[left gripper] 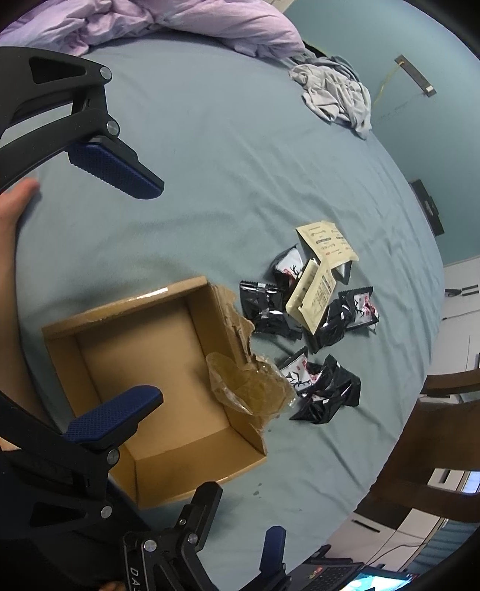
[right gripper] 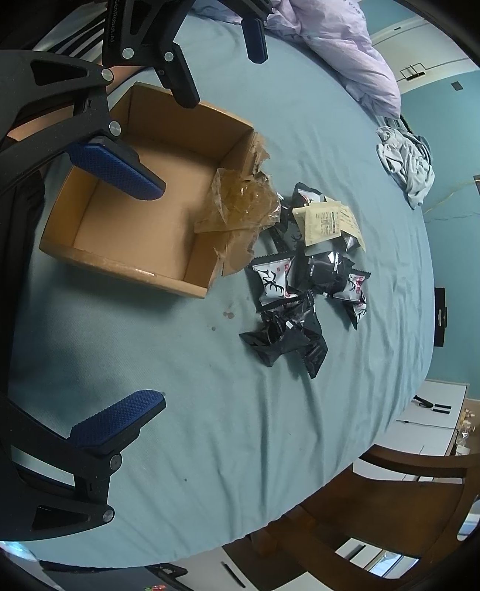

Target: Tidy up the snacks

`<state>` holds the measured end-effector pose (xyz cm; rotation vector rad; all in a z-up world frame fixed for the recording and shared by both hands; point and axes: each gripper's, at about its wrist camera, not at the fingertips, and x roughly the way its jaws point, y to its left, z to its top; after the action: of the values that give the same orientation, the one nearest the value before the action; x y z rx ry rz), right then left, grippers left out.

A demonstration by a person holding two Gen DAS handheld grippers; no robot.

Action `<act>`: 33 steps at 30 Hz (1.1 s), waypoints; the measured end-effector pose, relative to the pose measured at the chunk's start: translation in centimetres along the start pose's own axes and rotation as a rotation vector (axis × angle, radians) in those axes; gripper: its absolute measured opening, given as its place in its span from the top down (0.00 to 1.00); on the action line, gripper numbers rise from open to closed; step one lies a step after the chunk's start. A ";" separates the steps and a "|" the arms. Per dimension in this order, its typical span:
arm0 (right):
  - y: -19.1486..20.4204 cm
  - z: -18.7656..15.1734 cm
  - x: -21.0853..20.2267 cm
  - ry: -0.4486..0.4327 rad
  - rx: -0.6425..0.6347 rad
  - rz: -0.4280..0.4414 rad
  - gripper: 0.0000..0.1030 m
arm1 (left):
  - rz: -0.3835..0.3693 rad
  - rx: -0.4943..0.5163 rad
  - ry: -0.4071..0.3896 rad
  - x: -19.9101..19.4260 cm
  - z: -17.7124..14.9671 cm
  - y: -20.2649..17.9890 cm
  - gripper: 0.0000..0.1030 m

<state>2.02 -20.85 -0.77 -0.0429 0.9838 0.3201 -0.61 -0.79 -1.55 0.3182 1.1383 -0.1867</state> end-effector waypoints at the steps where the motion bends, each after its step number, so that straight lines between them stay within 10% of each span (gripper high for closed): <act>1: 0.0 0.0 0.0 0.000 -0.001 0.000 0.00 | -0.002 0.000 0.002 0.0 0.0 0.0 0.00; 33: 0.1 -0.1 0.2 0.003 0.002 -0.005 0.00 | -0.006 0.003 0.025 0.4 -0.2 -0.2 0.00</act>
<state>1.96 -20.74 -0.95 -0.0443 0.9866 0.3147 -0.67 -0.89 -1.97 0.3206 1.1640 -0.1905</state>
